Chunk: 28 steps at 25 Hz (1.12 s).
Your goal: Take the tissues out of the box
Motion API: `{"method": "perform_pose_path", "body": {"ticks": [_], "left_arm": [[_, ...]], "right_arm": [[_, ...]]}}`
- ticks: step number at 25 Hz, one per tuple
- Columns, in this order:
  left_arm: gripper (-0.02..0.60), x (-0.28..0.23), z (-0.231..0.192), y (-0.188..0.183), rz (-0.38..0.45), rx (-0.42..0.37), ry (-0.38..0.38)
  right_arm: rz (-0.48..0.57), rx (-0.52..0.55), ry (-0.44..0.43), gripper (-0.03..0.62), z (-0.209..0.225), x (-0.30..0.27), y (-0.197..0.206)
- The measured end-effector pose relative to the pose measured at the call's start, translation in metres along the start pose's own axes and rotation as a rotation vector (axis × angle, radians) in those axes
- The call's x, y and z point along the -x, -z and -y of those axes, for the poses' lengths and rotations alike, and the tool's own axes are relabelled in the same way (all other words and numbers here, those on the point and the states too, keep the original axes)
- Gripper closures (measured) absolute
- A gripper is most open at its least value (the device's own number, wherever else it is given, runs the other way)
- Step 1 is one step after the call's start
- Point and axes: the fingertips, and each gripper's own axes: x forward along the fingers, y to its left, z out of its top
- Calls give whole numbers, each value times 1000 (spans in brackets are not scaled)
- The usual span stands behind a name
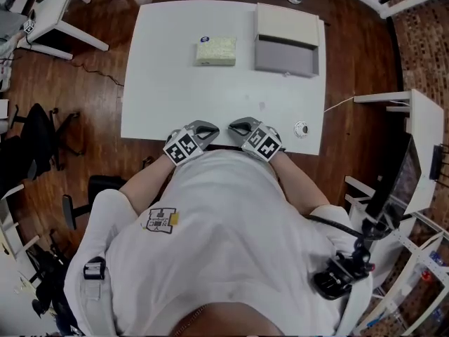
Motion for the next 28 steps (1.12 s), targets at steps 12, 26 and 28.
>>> {"method": "perform_pose_path", "body": {"ticks": [12,26,28], "left_arm": [[581,7,-14,-3,20,16,-12],[581,5,-18,-6,19,5,-13],[581,4,-18,-9,24,4,-13]], "right_arm": [[-33,17,27,594,2,2,-9],[-48,37,47,594,6,0,-9],[-46,34,49,594,6,0,-8]]}}
